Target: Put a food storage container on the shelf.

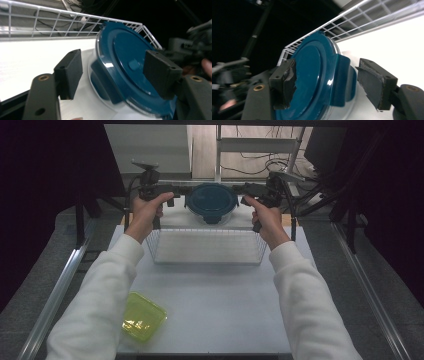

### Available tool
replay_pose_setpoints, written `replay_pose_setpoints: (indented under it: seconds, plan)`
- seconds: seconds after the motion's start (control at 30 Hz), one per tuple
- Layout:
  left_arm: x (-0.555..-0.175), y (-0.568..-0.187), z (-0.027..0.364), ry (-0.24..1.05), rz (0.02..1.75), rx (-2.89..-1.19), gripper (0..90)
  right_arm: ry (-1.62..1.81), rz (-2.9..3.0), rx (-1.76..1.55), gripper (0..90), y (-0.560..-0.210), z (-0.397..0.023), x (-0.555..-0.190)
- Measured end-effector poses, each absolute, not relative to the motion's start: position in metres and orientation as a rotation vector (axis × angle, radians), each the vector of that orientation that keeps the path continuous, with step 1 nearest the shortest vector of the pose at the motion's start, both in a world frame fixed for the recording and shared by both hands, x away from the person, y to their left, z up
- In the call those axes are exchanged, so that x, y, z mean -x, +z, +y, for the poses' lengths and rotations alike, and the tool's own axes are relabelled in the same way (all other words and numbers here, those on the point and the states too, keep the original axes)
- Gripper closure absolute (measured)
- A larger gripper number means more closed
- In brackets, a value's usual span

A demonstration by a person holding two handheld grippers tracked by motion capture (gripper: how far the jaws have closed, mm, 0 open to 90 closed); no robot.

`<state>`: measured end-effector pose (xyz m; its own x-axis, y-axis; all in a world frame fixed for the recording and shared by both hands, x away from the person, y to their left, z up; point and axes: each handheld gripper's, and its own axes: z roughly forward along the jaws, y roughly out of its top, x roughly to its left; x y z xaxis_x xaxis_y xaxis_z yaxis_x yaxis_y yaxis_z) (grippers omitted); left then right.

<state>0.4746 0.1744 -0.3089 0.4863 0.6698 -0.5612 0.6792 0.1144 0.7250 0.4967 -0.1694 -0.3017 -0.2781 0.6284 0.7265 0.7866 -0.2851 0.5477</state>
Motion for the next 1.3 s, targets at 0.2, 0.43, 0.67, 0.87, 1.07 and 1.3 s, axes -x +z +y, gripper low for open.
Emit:
replay_pose_setpoints:
  seconds: [0.2,0.43,0.67,0.87,1.07,1.3]
  plan:
    - [-0.441,-0.304,0.172,0.101,1.108,-1.688,27.6,-1.746,-2.121,1.672,25.8,-0.29,-0.175,-0.462]
    - [-0.396,-0.306,0.173,0.161,1.021,-1.728,26.8,-1.749,-2.357,1.486,34.5,-0.292,-0.192,-0.428]
    - [-0.355,-0.32,0.175,0.171,0.978,-1.75,26.8,-1.714,-2.516,1.348,34.8,-0.302,-0.187,-0.393]
    - [-0.335,-0.338,0.175,0.158,0.987,-1.766,27.4,-1.694,-2.612,1.273,40.7,-0.314,-0.185,-0.375]
    - [-0.314,-0.361,0.174,0.134,0.996,-1.773,27.5,-1.657,-2.678,1.183,69.2,-0.325,-0.166,-0.374]
    - [-0.294,-0.382,0.169,0.114,0.974,-1.803,27.4,-1.656,-2.717,1.12,88.6,-0.33,-0.129,-0.384]
